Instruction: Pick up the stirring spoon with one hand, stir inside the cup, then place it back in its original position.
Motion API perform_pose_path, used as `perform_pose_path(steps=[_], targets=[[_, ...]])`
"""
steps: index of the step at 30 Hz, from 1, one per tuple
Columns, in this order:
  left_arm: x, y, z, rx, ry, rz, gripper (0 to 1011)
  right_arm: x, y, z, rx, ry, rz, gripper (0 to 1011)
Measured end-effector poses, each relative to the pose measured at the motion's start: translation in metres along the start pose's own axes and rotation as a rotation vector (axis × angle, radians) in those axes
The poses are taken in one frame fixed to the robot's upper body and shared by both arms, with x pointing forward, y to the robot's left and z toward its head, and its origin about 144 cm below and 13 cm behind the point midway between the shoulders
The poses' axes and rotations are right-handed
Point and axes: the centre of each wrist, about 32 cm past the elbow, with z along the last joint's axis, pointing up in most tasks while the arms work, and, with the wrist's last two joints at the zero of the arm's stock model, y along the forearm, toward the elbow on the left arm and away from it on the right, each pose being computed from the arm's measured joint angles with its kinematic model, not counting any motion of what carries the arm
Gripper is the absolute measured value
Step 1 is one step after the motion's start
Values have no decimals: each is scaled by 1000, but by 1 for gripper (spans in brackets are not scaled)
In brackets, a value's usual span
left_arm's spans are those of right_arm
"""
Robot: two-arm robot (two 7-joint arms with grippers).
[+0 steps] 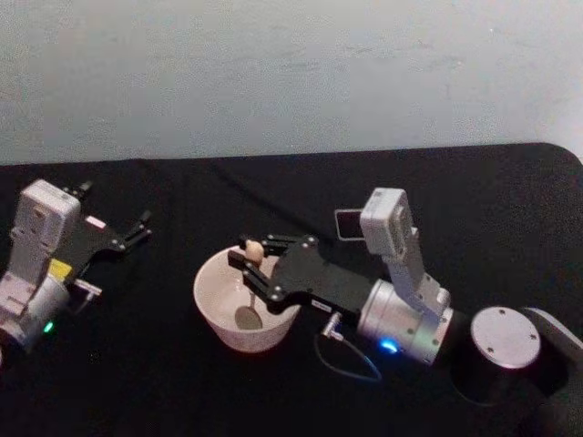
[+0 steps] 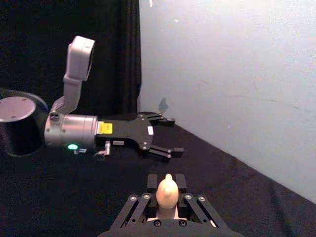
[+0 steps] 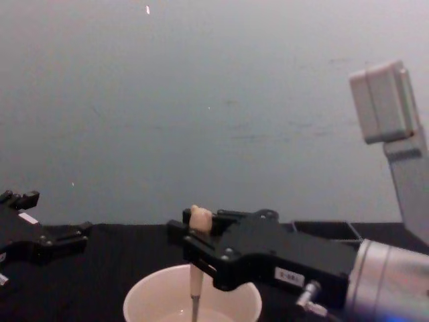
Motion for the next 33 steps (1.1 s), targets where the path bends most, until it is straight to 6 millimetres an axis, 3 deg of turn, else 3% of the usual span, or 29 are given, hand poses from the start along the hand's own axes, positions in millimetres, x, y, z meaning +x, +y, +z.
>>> perform_pose_path(steps=[12,33], targets=[[0,0,0,0,0,0,1001,11,24,-1,9,-6,-65,214],[0,0,0,0,0,0,1001,24,18,-1,5,-18,-115,214]])
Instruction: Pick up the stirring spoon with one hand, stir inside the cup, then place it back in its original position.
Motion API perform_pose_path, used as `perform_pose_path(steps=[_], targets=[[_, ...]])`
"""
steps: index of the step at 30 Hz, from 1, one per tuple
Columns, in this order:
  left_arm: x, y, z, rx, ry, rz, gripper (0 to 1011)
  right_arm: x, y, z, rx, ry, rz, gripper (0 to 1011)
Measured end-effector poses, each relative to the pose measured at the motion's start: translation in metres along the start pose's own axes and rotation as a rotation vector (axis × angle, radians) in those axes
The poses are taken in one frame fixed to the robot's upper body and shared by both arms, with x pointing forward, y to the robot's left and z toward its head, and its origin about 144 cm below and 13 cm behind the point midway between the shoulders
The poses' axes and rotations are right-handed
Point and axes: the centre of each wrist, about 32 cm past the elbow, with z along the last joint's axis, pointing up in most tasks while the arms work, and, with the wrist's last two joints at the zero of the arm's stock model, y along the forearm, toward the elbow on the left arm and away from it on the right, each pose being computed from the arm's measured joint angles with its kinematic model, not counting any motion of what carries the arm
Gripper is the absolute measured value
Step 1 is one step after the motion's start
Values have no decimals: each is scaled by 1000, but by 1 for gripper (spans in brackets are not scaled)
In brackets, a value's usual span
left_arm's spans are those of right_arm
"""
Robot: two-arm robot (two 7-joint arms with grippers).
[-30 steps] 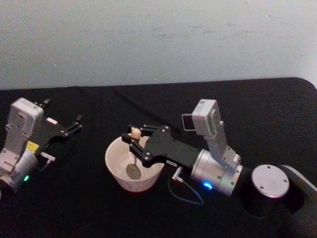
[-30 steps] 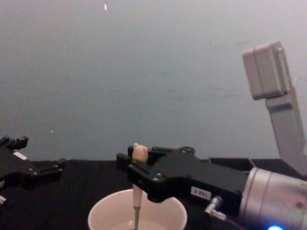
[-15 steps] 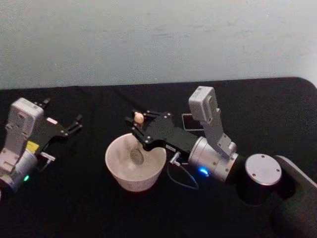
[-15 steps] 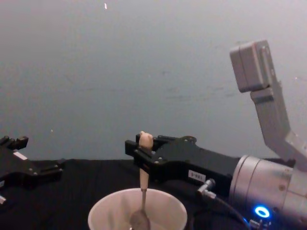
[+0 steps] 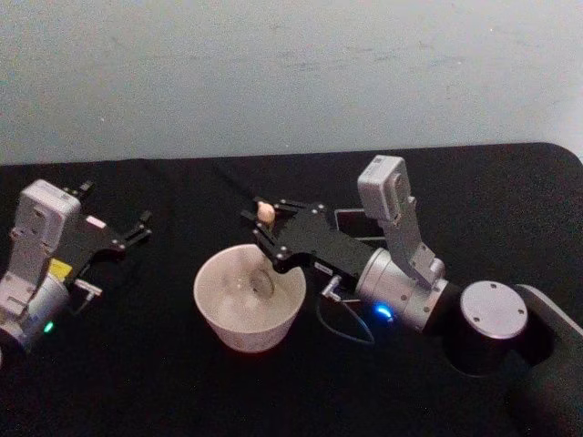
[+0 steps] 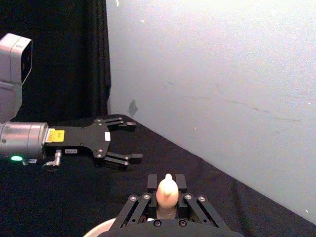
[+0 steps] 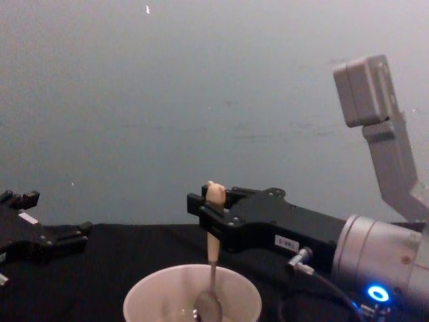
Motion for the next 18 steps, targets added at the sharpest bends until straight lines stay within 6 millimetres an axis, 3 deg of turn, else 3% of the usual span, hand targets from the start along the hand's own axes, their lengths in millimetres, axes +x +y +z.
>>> perform_pose_path(steps=[11,18], targets=[[0,0,0,0,0,0,1001,1,-23,1,-8,-2,18,214],[0,0,0,0,0,0,1001,-11,-34,2,-13,16,77,214]])
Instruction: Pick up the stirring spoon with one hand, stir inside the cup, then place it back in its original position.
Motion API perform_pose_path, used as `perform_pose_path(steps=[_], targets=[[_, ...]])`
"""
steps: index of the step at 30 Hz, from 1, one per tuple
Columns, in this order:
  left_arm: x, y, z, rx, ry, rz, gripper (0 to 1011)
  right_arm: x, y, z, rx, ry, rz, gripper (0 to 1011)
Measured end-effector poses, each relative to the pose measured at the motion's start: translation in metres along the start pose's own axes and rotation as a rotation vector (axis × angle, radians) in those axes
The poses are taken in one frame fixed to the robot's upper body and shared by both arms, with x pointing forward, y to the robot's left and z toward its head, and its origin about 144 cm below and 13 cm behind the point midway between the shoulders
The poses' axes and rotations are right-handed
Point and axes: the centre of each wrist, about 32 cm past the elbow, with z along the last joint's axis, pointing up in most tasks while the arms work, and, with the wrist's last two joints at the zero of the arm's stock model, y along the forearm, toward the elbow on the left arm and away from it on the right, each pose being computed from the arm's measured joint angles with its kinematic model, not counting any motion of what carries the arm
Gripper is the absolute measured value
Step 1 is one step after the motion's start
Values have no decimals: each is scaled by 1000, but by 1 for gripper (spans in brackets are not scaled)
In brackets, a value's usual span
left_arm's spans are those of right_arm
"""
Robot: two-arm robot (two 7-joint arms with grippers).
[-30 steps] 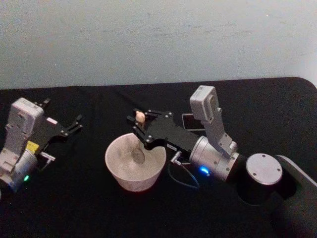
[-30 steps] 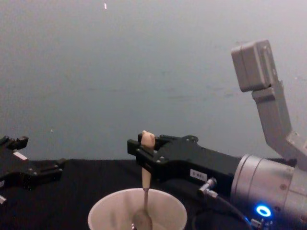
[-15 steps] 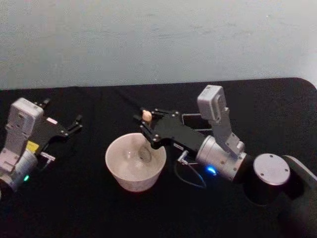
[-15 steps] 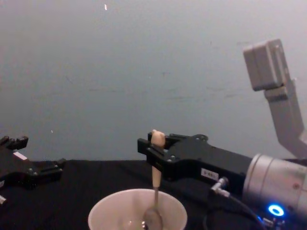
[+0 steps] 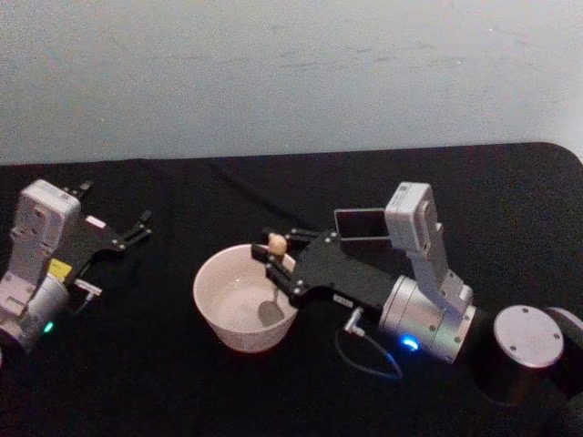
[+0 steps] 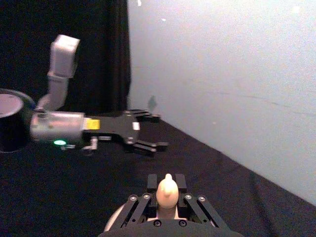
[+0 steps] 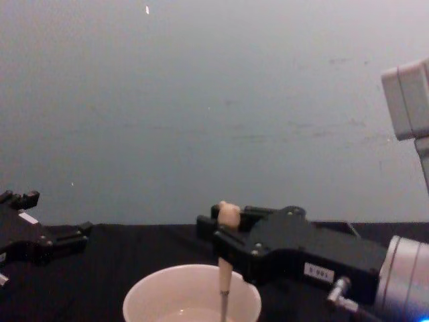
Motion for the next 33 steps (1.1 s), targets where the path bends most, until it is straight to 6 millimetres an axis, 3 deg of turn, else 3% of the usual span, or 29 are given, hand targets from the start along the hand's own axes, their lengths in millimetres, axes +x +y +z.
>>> perform_pose_path(steps=[13,22,33], targets=[[0,0,0,0,0,0,1001,-17,19,-1,13,21,42,214],[0,0,0,0,0,0,1001,-6,38,-1,25,10,-18,214],[0,0,0,0,0,0,1001,6,40,-1,26,6,-66,214]])
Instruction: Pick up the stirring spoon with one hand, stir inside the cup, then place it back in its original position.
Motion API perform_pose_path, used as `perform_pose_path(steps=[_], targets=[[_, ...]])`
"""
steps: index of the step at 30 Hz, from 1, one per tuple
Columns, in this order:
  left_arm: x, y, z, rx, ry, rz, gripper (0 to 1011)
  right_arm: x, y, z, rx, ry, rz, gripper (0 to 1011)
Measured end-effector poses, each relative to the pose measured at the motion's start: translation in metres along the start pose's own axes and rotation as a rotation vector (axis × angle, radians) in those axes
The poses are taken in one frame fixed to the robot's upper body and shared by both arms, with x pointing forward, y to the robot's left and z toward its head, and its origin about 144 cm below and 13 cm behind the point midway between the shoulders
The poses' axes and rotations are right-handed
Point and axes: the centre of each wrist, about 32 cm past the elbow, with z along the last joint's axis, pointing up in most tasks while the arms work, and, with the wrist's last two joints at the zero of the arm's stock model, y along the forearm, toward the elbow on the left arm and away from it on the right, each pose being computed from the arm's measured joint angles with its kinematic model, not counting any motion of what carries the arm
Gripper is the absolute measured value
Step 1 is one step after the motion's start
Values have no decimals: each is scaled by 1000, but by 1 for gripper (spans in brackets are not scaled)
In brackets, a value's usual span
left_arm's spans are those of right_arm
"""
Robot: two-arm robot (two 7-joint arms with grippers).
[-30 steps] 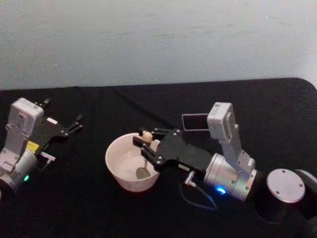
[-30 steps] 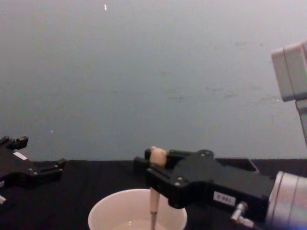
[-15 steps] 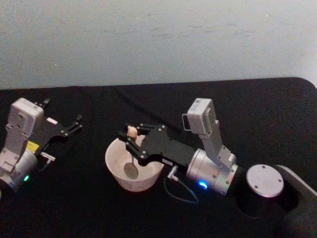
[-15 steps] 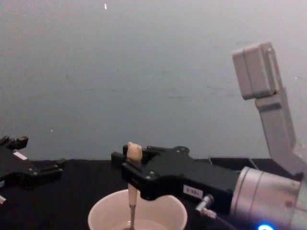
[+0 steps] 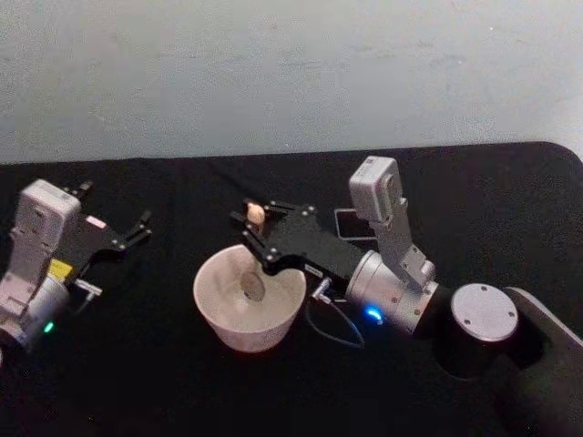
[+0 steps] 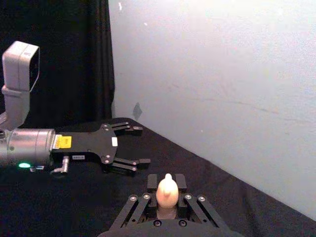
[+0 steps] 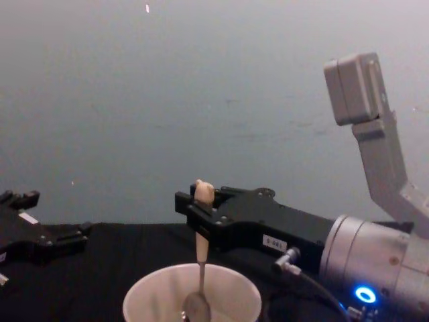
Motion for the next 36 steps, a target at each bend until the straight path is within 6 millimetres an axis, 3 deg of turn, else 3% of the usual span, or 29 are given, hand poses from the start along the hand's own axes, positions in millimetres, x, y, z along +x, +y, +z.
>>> perform_pose_path(steps=[18,36], targets=[[0,0,0,0,0,0,1001,4,-9,8,26,-17,3,214],[0,0,0,0,0,0,1001,29,-50,68,185,-60,1,214]])
